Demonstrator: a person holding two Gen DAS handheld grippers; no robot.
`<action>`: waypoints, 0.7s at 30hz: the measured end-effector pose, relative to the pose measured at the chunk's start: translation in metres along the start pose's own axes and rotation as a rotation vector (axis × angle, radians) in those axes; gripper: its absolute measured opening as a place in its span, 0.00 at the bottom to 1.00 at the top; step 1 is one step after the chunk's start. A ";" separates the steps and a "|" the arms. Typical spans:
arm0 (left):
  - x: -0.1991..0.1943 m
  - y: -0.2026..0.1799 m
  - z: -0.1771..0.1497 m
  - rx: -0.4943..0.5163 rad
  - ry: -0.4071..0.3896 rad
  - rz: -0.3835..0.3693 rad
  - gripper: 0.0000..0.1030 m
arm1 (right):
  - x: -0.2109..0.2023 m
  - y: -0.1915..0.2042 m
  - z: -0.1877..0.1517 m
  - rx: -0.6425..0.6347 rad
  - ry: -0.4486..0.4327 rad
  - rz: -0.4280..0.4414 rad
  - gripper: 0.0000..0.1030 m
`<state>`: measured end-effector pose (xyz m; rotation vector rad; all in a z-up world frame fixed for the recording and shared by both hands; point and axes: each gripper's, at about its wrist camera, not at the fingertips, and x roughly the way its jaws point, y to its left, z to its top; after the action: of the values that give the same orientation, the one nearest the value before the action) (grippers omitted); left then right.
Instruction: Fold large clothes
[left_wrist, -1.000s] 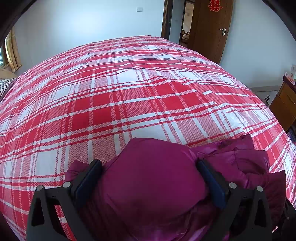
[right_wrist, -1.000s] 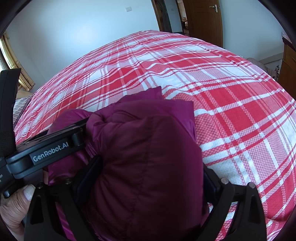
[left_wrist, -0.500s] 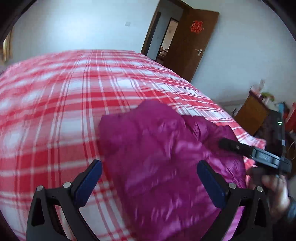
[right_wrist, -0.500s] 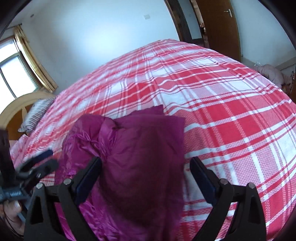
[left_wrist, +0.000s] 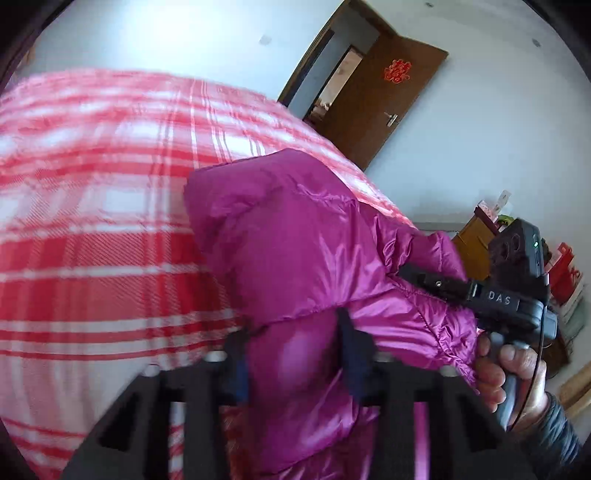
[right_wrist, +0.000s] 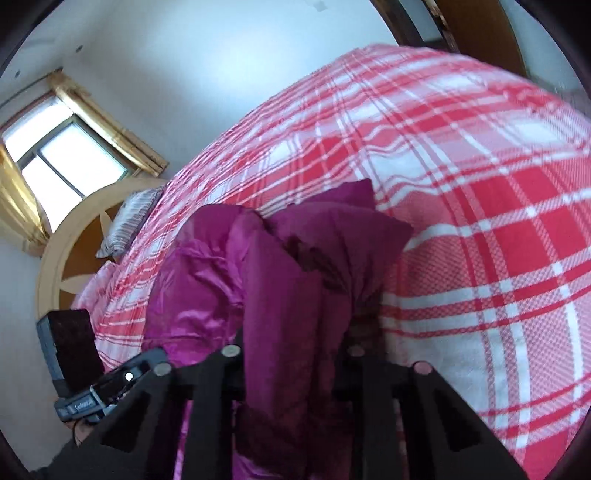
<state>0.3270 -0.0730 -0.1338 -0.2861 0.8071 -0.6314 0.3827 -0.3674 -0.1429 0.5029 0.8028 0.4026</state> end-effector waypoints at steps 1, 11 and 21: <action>-0.012 -0.002 0.001 0.007 -0.021 0.007 0.32 | -0.002 0.008 0.000 -0.009 -0.006 0.004 0.22; -0.152 0.022 0.009 0.060 -0.170 0.266 0.31 | 0.040 0.146 0.006 -0.103 0.051 0.232 0.21; -0.230 0.131 -0.011 -0.077 -0.187 0.558 0.31 | 0.182 0.298 -0.033 -0.209 0.300 0.409 0.21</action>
<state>0.2530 0.1729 -0.0682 -0.1740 0.6890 -0.0485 0.4275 -0.0222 -0.0988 0.4142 0.9344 0.9470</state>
